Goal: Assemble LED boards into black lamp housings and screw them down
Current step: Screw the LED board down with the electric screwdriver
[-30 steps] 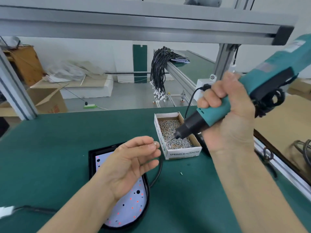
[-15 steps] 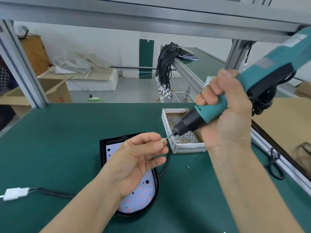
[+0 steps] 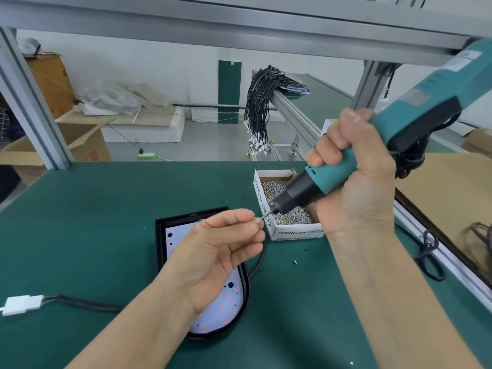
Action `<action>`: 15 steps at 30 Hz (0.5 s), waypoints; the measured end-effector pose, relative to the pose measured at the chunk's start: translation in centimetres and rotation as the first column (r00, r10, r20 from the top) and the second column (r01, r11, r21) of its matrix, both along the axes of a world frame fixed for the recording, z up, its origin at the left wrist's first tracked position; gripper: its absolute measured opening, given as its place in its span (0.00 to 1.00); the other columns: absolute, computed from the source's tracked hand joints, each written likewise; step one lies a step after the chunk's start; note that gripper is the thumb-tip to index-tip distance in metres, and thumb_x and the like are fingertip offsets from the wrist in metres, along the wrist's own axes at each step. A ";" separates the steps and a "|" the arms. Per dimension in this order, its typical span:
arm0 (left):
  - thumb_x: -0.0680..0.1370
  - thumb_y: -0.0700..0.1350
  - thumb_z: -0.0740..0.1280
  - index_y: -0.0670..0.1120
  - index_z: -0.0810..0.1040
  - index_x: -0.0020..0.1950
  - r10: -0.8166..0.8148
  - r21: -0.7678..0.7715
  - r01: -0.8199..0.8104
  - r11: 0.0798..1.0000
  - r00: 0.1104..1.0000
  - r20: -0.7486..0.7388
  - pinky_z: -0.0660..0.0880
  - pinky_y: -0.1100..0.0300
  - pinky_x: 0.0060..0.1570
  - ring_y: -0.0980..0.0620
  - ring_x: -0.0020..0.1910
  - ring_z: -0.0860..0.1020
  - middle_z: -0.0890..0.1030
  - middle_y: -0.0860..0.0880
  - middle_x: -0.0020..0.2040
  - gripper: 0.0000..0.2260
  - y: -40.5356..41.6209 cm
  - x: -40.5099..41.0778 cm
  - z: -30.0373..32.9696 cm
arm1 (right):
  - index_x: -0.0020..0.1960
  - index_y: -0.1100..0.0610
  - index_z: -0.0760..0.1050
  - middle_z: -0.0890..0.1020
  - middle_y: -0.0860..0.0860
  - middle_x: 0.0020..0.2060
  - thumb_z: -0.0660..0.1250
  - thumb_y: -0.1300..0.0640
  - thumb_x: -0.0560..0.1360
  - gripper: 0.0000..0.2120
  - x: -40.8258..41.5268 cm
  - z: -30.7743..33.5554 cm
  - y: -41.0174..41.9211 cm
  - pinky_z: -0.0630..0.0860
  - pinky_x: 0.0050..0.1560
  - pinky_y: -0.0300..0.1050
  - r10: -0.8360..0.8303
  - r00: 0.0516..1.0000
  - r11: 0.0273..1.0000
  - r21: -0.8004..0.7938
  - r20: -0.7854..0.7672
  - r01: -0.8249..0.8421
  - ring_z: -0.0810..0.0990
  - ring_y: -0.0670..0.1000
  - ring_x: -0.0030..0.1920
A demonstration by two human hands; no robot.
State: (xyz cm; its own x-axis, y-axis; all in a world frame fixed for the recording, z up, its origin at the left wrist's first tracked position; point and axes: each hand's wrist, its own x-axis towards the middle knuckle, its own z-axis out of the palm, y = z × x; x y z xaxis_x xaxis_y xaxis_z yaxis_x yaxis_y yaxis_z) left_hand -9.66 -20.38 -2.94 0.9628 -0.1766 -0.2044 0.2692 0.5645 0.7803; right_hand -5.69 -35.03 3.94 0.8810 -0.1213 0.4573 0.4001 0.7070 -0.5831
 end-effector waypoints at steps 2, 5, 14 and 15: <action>0.60 0.34 0.71 0.44 0.85 0.32 0.039 0.016 -0.040 0.999 0.999 0.027 0.79 0.63 0.32 0.51 0.30 0.82 0.83 0.44 0.34 0.06 -0.1 0.0 0.0 | 0.36 0.53 0.64 0.68 0.46 0.26 0.62 0.65 0.73 0.12 0.0 0.0 0.0 0.68 0.28 0.37 -0.002 1.000 1.000 0.002 0.016 0.002 0.66 0.44 0.23; 0.58 0.34 0.72 0.43 0.85 0.32 0.125 0.075 -0.133 0.988 0.987 0.103 0.79 0.62 0.33 0.50 0.30 0.82 0.83 0.43 0.33 0.06 -0.2 0.1 0.1 | 0.36 0.53 0.64 0.67 0.45 0.26 0.62 0.65 0.73 0.12 -0.1 -0.3 0.3 0.67 0.28 0.37 -0.024 1.000 0.999 0.027 0.016 0.024 0.66 0.43 0.23; 0.59 0.34 0.72 0.42 0.84 0.33 0.214 0.113 -0.232 0.966 0.965 0.153 0.79 0.61 0.34 0.49 0.30 0.81 0.82 0.43 0.33 0.06 0.3 -0.2 -0.1 | 0.35 0.52 0.63 0.67 0.45 0.27 0.62 0.64 0.74 0.13 -0.1 -1.4 1.0 0.67 0.29 0.37 -0.053 0.999 0.998 0.043 0.011 0.052 0.66 0.44 0.24; 0.59 0.34 0.72 0.42 0.84 0.33 0.225 0.110 -0.243 0.964 0.962 0.151 0.79 0.61 0.34 0.49 0.30 0.81 0.82 0.43 0.33 0.06 0.2 -0.1 -0.1 | 0.35 0.52 0.63 0.67 0.45 0.27 0.62 0.64 0.74 0.13 -0.2 -1.4 1.1 0.67 0.29 0.37 -0.057 0.998 0.998 0.040 0.021 0.056 0.66 0.44 0.24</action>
